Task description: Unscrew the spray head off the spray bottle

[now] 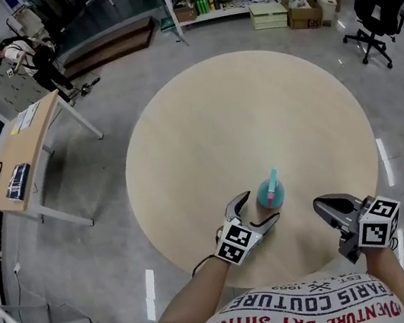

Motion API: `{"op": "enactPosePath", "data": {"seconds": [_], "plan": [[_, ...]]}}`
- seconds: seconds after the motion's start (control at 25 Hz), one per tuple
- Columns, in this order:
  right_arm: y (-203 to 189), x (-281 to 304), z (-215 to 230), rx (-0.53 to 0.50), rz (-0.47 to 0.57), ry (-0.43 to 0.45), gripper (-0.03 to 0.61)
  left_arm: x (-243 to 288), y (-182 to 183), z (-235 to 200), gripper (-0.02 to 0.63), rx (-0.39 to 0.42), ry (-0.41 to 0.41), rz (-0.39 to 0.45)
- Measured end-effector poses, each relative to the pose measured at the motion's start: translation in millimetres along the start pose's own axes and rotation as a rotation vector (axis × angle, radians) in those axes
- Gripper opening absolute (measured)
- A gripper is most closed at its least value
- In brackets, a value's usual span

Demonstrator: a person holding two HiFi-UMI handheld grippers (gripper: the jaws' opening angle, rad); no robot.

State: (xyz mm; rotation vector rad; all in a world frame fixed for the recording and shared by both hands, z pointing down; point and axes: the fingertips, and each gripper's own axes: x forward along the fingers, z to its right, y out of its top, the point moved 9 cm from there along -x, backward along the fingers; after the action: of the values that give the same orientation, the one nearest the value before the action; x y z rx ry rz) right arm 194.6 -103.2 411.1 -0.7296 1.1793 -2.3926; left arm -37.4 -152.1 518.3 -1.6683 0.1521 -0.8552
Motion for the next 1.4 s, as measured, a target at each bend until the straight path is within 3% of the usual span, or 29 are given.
{"op": "enactPosePath", "data": {"seconds": [0.36,0.48,0.76,1.0,1.08,1.24,1.4], "plan": [[-9.9,-4.8,9.2,0.031,-0.029,-0.024,-0.003,29.1,-7.3,2.4,0.417,0.035,-0.019,0.001],[-11.2,2.0,11.8,0.033,-0.035,-0.016,-0.003,32.1,-6.5,-2.3,0.333,0.073,-0.007,-0.009],[-4.8,12.2,12.8,0.002,-0.040,-0.004,-0.003,26.5,-2.1,-2.2,0.324,0.104,-0.031,-0.030],[-7.0,48.4,20.5,-0.222,-0.036,-0.007,-0.002,24.2,-2.3,-11.9,0.322,0.121,-0.022,-0.044],[-12.1,57.7,18.3,-0.313,-0.051,-0.007,0.099,25.3,-2.7,-8.7,0.322,0.118,-0.027,-0.046],[-11.7,75.6,13.8,-0.451,-0.016,-0.067,0.104,26.3,-1.7,-4.8,0.322,0.110,-0.033,-0.044],[-3.4,90.8,7.6,-0.534,0.004,-0.070,0.133,29.1,3.1,-0.2,0.322,0.116,-0.029,-0.051]]}}
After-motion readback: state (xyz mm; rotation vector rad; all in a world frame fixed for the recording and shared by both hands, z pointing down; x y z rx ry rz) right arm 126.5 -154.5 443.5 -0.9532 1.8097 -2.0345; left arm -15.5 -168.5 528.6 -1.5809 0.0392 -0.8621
